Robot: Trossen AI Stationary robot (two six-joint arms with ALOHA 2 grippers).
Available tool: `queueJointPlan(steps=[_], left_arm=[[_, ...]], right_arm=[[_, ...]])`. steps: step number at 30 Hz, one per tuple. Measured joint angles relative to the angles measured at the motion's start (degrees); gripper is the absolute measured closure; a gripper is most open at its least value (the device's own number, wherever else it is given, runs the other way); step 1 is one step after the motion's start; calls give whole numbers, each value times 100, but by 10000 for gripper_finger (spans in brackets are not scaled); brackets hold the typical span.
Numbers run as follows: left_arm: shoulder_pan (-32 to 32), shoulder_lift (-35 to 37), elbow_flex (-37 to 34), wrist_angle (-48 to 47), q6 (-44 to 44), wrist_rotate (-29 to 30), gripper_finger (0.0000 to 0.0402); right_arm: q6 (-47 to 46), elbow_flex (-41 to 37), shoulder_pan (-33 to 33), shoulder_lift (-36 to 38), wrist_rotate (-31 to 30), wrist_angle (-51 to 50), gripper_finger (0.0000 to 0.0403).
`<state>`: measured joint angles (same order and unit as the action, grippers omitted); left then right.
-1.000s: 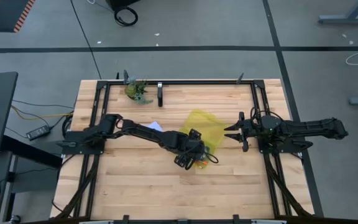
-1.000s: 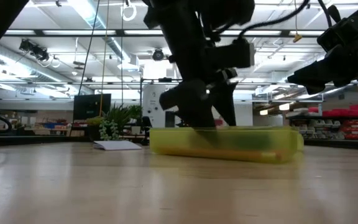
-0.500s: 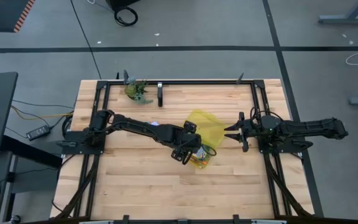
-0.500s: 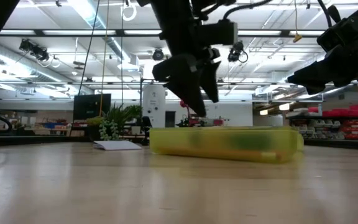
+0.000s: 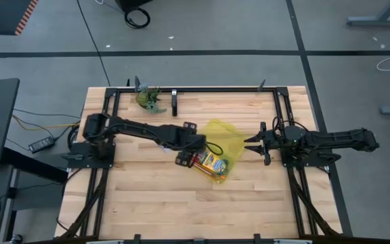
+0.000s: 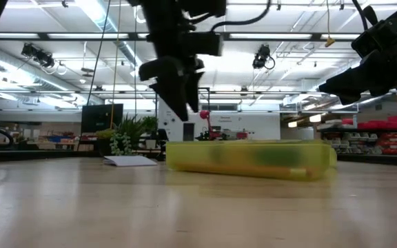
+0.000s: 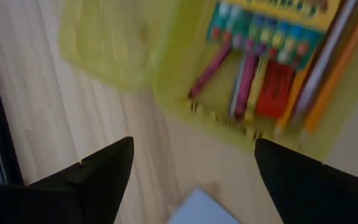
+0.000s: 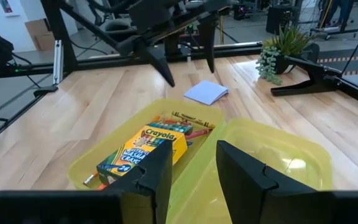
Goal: Pack school essentials
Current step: Put the white sticky notes into the yellow supply box
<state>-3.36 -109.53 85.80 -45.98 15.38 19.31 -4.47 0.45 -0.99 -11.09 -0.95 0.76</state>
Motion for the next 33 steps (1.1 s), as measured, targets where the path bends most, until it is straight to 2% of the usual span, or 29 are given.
queueJointPlan(steps=[2, 6, 14, 20, 33], left_arm=[[71, 248, -315, -2, -190, -125, 68], [321, 659, -951, 79, -696, -733, 84], [998, 1293, -2093, 726, -1329, -1575, 110], [1636, 1488, -2701, 1269, -1576, -2360, 128], [2719, 1488, -3600, 2513, -1795, -3364, 182]], right_arm=[[0, 0, 0, -1, -4, 2, 272], [0, 0, 0, -1, -4, 3, 272], [0, 0, 0, -2, -4, 3, 272], [0, 0, 0, -2, -4, 4, 272], [0, 0, 0, -2, -4, 6, 272]])
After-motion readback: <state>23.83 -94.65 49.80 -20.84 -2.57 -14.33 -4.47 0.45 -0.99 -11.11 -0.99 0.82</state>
